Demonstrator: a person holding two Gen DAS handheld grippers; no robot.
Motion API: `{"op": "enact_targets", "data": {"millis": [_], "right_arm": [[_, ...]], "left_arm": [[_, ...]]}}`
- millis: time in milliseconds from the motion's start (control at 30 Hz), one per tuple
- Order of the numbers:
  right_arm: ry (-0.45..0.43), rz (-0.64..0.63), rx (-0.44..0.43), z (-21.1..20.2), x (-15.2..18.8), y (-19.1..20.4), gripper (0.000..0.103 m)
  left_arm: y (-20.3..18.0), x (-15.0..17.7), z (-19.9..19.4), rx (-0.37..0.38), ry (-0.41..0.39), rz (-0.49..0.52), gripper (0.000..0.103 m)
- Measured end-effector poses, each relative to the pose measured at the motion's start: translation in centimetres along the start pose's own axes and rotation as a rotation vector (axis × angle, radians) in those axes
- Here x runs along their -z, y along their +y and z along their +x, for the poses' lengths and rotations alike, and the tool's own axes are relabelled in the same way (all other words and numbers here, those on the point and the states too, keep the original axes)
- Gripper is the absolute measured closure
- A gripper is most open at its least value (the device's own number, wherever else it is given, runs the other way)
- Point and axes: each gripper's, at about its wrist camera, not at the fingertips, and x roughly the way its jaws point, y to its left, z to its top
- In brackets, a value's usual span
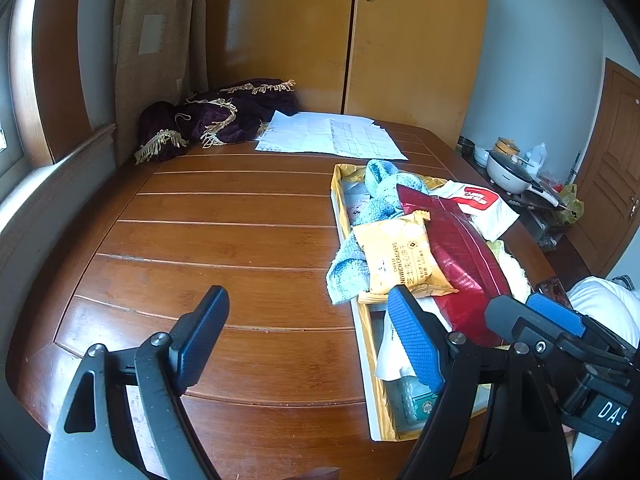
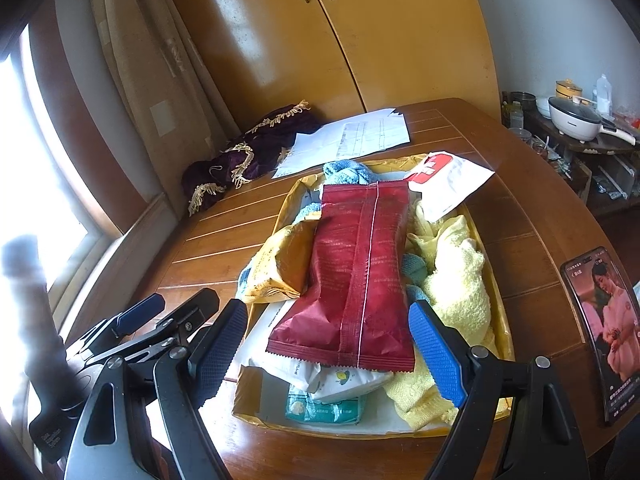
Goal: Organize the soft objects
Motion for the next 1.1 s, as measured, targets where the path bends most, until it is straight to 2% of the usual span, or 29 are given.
{"op": "enact_targets", "data": {"millis": [500, 1100], "right_arm": [[-0.015, 0.006, -0.044, -0.3, -0.2, -1.4, 0.018], [-0.010, 0.019, -0.050, -0.4, 0.3, -1.6, 0.018]], "left_arm": [[-1.4, 0.1, 0.4, 0.004, 0.006, 0.026, 0.021], [-1.5, 0.2, 0.2, 0.001, 0.010, 0.024, 0.021]]}}
